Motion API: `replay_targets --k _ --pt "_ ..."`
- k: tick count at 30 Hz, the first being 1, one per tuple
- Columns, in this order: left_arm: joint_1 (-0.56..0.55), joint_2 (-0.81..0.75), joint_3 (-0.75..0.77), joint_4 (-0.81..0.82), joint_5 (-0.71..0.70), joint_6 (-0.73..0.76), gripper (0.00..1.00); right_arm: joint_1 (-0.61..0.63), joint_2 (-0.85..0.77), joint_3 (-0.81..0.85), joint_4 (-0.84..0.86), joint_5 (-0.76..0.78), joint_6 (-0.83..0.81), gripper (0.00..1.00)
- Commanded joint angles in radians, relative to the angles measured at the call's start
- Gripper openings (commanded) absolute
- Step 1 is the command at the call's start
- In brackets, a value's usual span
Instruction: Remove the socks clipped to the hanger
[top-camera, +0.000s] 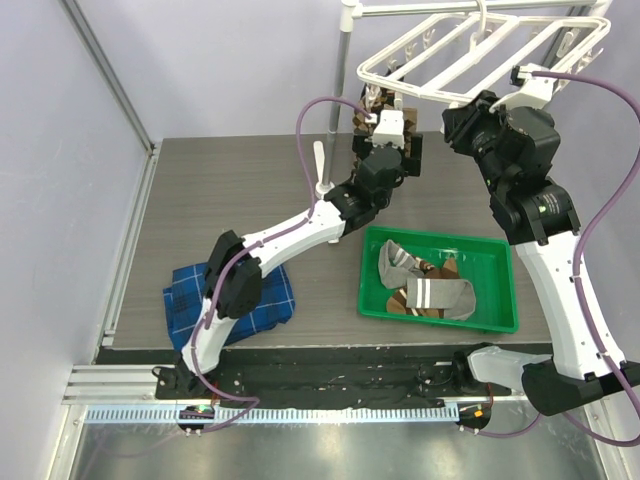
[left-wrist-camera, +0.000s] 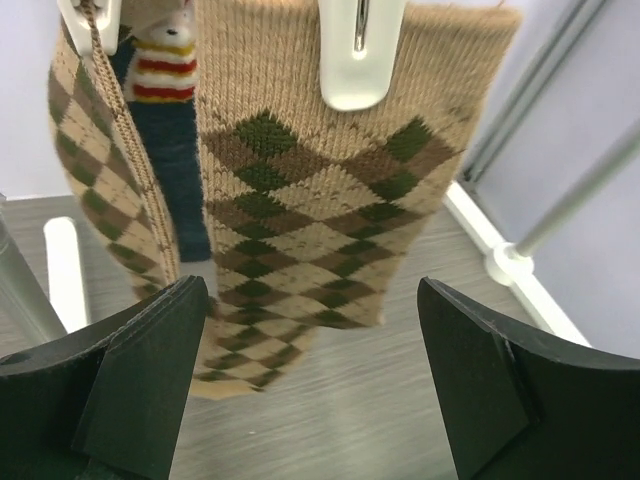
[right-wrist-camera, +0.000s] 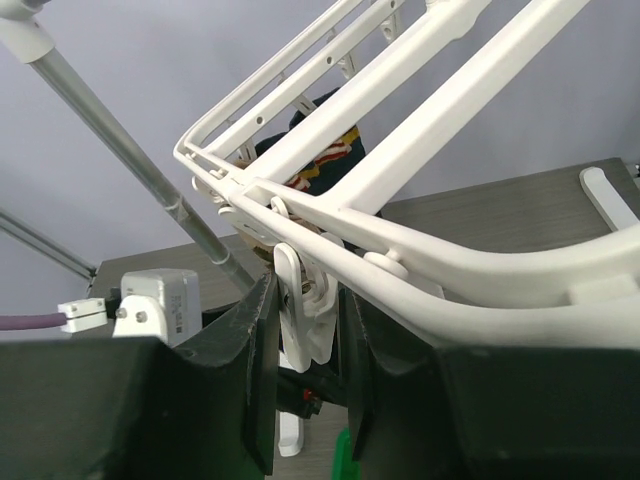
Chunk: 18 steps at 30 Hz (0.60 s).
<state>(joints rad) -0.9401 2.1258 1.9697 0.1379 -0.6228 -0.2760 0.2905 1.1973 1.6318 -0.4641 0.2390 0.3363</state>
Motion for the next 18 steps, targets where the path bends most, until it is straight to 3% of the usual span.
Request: replay_targets --k 1,10,13,14,15,16,18 --pt "0.004 0.040 0.058 0.068 -0.060 0.083 0.91 -0.002 -0.015 0.002 0.073 -0.026 0.009 0.01" --pt "0.012 0.124 0.121 0.123 -0.072 0.126 0.87 -0.004 -0.018 -0.001 0.073 -0.027 0.000 0.01" --pt "0.015 0.131 0.132 0.134 0.010 0.133 0.57 -0.004 -0.022 -0.009 0.073 -0.018 -0.005 0.01" --pt "0.014 0.128 0.141 0.118 0.049 0.133 0.30 -0.004 -0.024 -0.010 0.073 -0.018 -0.005 0.01" --pt "0.015 0.126 0.141 0.112 0.049 0.132 0.11 -0.004 -0.024 -0.012 0.073 -0.017 -0.005 0.01" --pt "0.015 0.120 0.136 0.111 0.048 0.126 0.02 -0.004 -0.025 -0.013 0.073 -0.018 -0.003 0.01" --pt "0.014 0.091 0.100 0.120 0.043 0.120 0.00 -0.004 -0.025 -0.015 0.074 -0.018 0.000 0.01"
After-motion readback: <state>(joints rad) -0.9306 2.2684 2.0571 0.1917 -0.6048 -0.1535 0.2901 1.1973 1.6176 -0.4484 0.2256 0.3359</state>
